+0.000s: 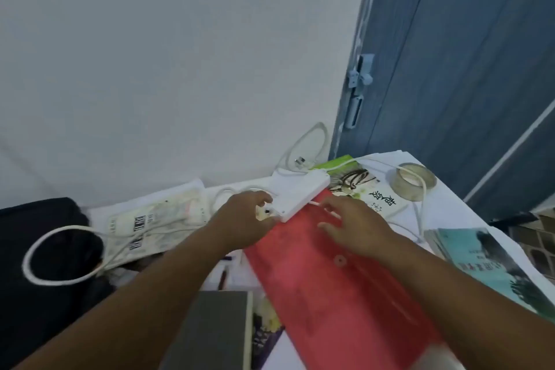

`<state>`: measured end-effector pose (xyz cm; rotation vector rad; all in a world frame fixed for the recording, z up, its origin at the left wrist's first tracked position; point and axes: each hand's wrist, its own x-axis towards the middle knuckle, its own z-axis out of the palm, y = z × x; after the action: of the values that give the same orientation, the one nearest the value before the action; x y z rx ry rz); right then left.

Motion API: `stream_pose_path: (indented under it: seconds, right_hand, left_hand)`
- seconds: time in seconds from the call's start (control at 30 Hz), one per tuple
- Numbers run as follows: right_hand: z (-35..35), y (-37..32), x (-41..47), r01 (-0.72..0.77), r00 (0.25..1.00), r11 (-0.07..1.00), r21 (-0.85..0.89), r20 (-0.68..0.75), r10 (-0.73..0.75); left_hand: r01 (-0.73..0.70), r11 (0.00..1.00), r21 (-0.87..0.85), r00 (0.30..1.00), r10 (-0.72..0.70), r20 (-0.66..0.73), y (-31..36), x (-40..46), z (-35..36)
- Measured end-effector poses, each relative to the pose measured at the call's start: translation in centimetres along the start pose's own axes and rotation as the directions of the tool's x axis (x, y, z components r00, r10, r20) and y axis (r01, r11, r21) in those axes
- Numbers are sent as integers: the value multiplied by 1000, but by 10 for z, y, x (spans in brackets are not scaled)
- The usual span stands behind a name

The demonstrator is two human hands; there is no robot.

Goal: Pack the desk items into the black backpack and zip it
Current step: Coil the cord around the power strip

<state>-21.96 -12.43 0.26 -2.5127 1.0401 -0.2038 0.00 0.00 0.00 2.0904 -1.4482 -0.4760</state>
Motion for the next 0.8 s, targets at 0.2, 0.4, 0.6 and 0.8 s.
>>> stream_pose_path:
  seconds: [0.2, 0.4, 0.6, 0.8]
  right_hand:
    - [1, 49, 17, 19, 996, 1000, 10, 82, -20]
    - [12, 66, 28, 114, 992, 992, 59, 48, -117]
    - [8, 57, 31, 33, 996, 993, 116, 73, -42]
    - [8, -3, 36, 128, 991, 896, 425, -88, -100]
  left_hand:
    - [122, 930, 346, 984, -159, 80, 44, 37, 54]
    - [184, 796, 576, 980, -190, -51, 46, 52, 73]
    - [220, 843, 490, 973, -223, -54, 41, 51, 58]
    - [137, 959, -249, 936, -208, -284, 38, 9, 4]
